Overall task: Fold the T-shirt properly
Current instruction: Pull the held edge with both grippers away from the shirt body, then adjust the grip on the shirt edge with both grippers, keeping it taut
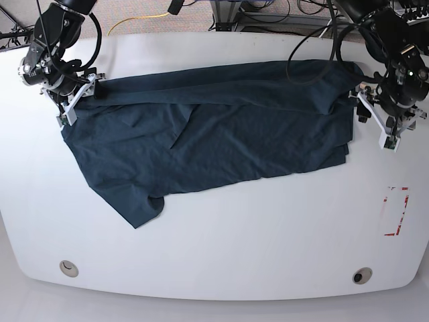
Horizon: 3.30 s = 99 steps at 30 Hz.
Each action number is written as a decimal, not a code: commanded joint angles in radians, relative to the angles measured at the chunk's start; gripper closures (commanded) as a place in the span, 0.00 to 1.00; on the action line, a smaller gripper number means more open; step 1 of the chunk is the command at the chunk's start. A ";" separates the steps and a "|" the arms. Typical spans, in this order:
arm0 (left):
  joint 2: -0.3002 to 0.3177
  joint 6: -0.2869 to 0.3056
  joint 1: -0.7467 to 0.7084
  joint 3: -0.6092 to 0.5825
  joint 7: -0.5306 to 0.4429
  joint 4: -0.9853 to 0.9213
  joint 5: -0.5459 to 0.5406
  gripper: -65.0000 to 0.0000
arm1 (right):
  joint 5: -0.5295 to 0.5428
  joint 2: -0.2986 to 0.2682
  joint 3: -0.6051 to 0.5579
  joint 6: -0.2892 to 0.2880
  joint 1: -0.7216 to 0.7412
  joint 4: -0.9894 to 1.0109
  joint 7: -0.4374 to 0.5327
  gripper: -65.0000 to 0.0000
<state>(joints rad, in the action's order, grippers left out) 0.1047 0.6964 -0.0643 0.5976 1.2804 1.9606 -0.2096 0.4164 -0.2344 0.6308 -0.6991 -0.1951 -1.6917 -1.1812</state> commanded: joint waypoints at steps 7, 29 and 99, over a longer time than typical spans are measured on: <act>-0.012 0.002 0.007 -0.021 0.025 -0.033 0.005 0.41 | 0.012 -0.012 0.007 0.001 0.009 -0.017 0.013 0.53; 0.034 0.002 -0.075 -0.057 -0.060 -0.229 0.002 0.61 | 0.012 -0.012 0.007 0.001 0.010 -0.014 0.013 0.53; 0.060 0.002 0.005 -0.129 -0.060 -0.258 0.008 0.99 | 0.012 0.022 0.007 0.001 0.023 -0.012 0.013 0.53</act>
<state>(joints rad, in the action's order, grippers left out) 0.1463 0.6971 -0.0689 0.4629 1.2327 1.6825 -0.2001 0.4179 -0.1970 0.6331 -0.6987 -0.1814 -1.6894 -1.1824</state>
